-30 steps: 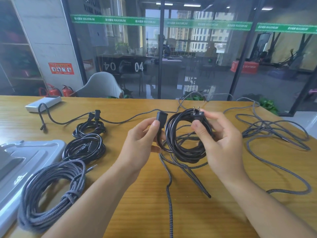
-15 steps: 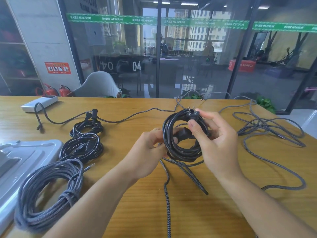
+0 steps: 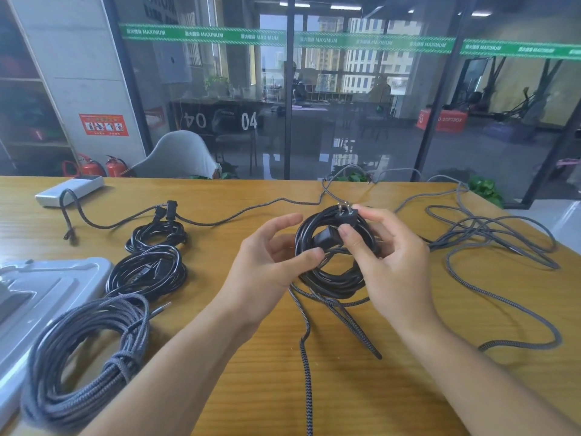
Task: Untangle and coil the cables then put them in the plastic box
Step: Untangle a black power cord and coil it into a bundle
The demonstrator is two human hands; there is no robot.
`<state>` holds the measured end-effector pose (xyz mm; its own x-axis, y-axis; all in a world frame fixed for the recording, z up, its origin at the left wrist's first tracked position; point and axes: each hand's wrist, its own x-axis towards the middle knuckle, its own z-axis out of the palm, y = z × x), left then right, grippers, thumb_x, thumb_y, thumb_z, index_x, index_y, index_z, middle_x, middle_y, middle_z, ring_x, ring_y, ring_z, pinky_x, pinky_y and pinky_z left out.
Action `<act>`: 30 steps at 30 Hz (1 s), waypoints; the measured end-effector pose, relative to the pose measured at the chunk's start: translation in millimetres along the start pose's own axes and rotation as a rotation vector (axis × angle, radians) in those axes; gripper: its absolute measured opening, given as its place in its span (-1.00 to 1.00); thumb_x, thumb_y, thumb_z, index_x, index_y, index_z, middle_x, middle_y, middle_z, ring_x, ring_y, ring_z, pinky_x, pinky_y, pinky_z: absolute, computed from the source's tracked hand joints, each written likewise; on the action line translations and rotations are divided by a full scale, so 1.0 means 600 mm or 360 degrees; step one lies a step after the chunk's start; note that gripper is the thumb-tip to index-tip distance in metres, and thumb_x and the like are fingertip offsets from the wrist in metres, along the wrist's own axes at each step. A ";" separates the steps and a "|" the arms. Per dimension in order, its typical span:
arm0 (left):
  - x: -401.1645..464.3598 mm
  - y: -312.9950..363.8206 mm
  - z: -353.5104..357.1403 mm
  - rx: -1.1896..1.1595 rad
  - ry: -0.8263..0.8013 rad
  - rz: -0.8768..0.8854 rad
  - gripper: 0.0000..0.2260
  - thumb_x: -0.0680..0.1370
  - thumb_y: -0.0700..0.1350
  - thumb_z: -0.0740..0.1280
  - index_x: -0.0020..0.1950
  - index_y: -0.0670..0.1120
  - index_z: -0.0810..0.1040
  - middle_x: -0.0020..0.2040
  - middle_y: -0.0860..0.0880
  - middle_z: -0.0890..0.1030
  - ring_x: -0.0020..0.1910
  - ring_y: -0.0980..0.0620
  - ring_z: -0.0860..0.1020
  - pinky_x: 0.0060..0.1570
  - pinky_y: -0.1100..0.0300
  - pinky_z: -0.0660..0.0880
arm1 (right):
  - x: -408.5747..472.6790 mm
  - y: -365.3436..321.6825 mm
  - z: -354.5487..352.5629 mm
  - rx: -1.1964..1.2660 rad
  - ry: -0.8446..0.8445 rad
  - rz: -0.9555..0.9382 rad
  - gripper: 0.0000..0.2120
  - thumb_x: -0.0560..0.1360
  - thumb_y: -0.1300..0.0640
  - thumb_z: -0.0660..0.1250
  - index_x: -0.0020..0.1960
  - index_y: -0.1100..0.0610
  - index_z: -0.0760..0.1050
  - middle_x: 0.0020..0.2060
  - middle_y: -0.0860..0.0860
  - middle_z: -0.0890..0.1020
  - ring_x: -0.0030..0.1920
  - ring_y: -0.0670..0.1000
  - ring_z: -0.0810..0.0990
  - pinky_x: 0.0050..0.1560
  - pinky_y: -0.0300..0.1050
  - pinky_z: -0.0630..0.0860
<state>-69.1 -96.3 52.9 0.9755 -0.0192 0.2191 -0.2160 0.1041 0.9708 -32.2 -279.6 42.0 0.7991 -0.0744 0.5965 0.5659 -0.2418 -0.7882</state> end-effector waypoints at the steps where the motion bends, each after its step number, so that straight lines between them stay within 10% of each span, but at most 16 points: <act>1: 0.001 -0.001 -0.001 -0.0031 0.0018 -0.0010 -0.50 0.54 -0.25 0.51 0.43 0.02 0.49 0.12 -0.05 0.74 0.12 -0.02 0.71 0.05 0.25 0.60 | 0.000 0.000 0.002 0.0018 -0.0019 0.0012 -0.75 0.58 0.00 0.47 0.24 -0.01 0.64 0.05 -0.19 0.74 0.13 -0.08 0.71 0.15 0.06 0.64; 12: 0.002 -0.004 -0.003 -0.0040 0.0056 0.0056 -0.52 0.48 -0.43 0.50 0.31 -0.02 0.61 0.23 -0.06 0.65 0.03 -0.05 0.73 -0.08 0.19 0.63 | -0.003 0.003 0.009 0.0132 -0.0195 0.0152 -0.89 0.66 0.06 0.36 0.17 -0.04 0.59 -0.02 -0.08 0.74 -0.01 -0.03 0.71 -0.11 -0.21 0.61; 21: 0.002 -0.008 -0.006 0.0283 0.0082 0.0123 -0.49 0.43 -0.19 0.62 0.34 0.03 0.59 0.17 0.05 0.70 0.05 0.00 0.72 0.00 0.13 0.66 | -0.001 -0.022 0.008 0.0587 -0.0227 0.0493 -0.80 0.70 0.07 0.27 0.25 0.02 0.62 -0.02 0.13 0.73 -0.16 0.08 0.67 -0.12 0.09 0.67; 30: 0.005 -0.013 -0.010 0.0230 0.0260 0.0085 -0.63 0.46 -0.14 0.61 0.24 0.01 0.67 0.13 0.01 0.72 -0.06 -0.10 0.75 0.08 -0.13 0.67 | 0.002 -0.015 0.006 0.0632 -0.0449 0.0826 -0.79 0.71 0.07 0.24 0.29 0.01 0.58 0.09 0.04 0.75 0.13 0.14 0.72 0.32 0.15 0.56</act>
<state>-64.5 -91.2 45.3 0.9537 0.1452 0.2635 -0.2600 -0.0433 0.9646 -35.6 -273.8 49.0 0.9771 0.1821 0.1099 0.0865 0.1317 -0.9875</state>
